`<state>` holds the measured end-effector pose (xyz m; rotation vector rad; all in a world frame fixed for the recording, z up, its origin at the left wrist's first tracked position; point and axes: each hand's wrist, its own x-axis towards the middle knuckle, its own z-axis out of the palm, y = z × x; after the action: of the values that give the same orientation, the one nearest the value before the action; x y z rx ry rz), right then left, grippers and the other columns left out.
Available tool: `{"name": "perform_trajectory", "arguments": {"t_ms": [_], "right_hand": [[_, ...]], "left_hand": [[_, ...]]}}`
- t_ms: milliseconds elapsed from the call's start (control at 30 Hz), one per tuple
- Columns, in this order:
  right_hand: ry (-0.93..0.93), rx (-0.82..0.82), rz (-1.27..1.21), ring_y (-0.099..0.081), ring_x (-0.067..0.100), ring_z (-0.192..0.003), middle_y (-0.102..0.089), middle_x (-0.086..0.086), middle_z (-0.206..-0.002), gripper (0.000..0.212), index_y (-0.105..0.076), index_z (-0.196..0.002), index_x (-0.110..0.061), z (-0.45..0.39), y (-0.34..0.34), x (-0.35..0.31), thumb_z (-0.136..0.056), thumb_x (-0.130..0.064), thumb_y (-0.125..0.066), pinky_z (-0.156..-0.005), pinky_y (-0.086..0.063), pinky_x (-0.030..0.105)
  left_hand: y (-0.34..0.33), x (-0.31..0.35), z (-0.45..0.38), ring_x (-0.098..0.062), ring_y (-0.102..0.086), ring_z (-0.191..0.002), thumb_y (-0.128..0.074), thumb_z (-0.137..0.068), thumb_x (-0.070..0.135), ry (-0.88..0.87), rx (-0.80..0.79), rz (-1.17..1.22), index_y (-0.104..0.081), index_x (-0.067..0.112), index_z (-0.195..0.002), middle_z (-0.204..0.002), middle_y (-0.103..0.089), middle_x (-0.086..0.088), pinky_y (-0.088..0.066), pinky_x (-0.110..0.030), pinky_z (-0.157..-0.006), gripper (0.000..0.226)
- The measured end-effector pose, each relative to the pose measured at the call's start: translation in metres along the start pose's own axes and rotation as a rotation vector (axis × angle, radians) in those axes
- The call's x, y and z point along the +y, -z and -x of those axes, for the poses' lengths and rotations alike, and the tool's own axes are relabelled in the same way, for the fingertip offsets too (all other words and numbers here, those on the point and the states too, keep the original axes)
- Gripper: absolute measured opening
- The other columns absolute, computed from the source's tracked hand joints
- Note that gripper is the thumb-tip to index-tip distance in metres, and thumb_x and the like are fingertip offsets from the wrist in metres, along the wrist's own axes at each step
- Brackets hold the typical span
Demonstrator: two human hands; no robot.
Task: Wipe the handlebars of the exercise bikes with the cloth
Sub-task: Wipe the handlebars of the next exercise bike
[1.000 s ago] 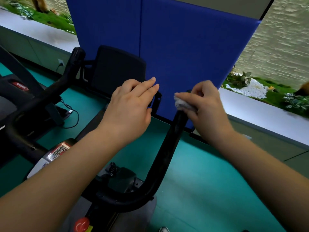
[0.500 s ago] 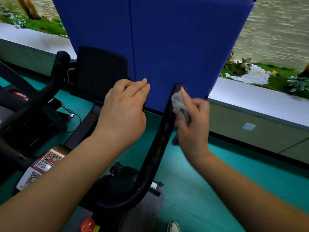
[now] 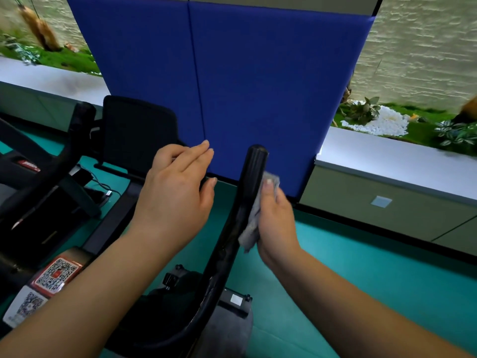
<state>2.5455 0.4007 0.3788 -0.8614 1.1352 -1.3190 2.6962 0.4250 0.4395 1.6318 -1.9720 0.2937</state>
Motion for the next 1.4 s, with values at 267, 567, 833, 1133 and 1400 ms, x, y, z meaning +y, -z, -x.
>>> {"name": "perform_trajectory", "arguments": {"t_ms": [267,567,833,1133,1400], "right_hand": [[-0.076,-0.072,-0.041,-0.068,0.023,-0.101,-0.071,0.01,-0.107,0.04,-0.062,-0.111,-0.014,-0.029,-0.003,-0.041,-0.1,-0.045,-0.04,-0.095,-0.052,0.044],[-0.087,-0.088,0.036,-0.066,0.03,-0.101,-0.07,0.011,-0.1,0.039,-0.062,-0.103,-0.009,-0.002,0.001,-0.023,-0.101,-0.041,-0.039,-0.096,-0.051,0.043],[-0.105,-0.035,0.022,-0.069,0.025,-0.097,-0.072,0.013,-0.101,0.037,-0.063,-0.105,-0.01,0.018,0.001,-0.009,-0.102,-0.038,-0.039,-0.087,-0.054,0.035],[-0.149,-0.027,-0.044,-0.068,0.015,-0.094,-0.071,0.003,-0.101,0.037,-0.062,-0.109,-0.012,0.015,-0.005,-0.018,-0.102,-0.039,-0.037,-0.087,-0.053,0.03],[-0.202,-0.025,0.039,-0.065,0.011,-0.071,-0.067,0.002,-0.075,0.039,-0.062,-0.087,-0.01,0.068,-0.005,0.016,-0.101,-0.038,-0.038,-0.075,-0.055,0.028]], "left_hand": [[0.001,-0.001,-0.001,-0.023,-0.042,-0.116,-0.05,-0.087,0.032,0.013,-0.014,-0.023,-0.054,0.011,-0.134,-0.137,-0.053,0.003,-0.041,-0.035,-0.097,0.052],[0.0,-0.002,0.005,-0.021,-0.038,-0.117,-0.065,-0.085,0.02,0.013,-0.045,-0.022,-0.046,0.011,-0.14,-0.144,-0.045,0.005,-0.041,-0.033,-0.097,0.059],[0.002,-0.003,0.009,-0.02,-0.035,-0.118,-0.063,-0.086,0.023,0.006,-0.071,-0.029,-0.041,0.011,-0.143,-0.148,-0.04,0.005,-0.039,-0.031,-0.097,0.063],[0.004,-0.001,0.009,-0.017,-0.03,-0.121,-0.06,-0.088,0.026,0.029,-0.109,-0.023,-0.035,0.015,-0.147,-0.151,-0.034,0.009,-0.037,-0.029,-0.098,0.065],[0.009,-0.007,0.016,-0.016,-0.029,-0.128,-0.06,-0.088,0.025,-0.004,-0.151,0.01,-0.029,0.017,-0.148,-0.154,-0.028,0.008,-0.032,-0.03,-0.105,0.068]]}}
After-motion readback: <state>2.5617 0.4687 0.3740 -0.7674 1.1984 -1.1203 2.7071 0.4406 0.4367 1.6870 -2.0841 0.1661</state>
